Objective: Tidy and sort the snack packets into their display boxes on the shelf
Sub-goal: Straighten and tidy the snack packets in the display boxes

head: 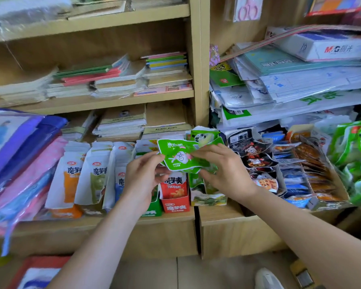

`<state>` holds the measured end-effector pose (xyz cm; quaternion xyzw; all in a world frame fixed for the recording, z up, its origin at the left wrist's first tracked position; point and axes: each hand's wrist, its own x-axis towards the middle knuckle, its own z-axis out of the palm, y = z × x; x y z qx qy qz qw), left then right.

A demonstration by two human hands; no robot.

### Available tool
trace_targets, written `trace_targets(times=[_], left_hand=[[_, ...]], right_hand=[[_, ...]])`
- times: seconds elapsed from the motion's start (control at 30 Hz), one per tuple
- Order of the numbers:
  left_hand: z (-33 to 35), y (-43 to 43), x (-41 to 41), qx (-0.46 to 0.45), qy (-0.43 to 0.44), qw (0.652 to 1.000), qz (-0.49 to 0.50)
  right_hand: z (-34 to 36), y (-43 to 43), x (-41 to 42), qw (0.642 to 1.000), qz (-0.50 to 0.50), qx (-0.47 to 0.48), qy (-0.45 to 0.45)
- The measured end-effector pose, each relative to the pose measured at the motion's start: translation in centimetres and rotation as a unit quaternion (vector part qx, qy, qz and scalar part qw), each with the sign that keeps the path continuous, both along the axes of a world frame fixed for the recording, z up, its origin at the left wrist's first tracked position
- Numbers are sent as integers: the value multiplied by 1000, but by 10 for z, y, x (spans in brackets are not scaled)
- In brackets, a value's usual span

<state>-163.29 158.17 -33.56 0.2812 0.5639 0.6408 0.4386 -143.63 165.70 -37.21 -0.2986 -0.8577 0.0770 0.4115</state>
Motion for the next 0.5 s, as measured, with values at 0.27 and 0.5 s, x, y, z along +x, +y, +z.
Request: trace_targets(times=[0.27,0.5], left_hand=[[4,-6,-12,41,42,996,-72],[-4,-3,-2,60,138,980,-126]], right_hand=[[26,7,6,947,-29,-203,246],[40,8,22,878,85,-369,293]])
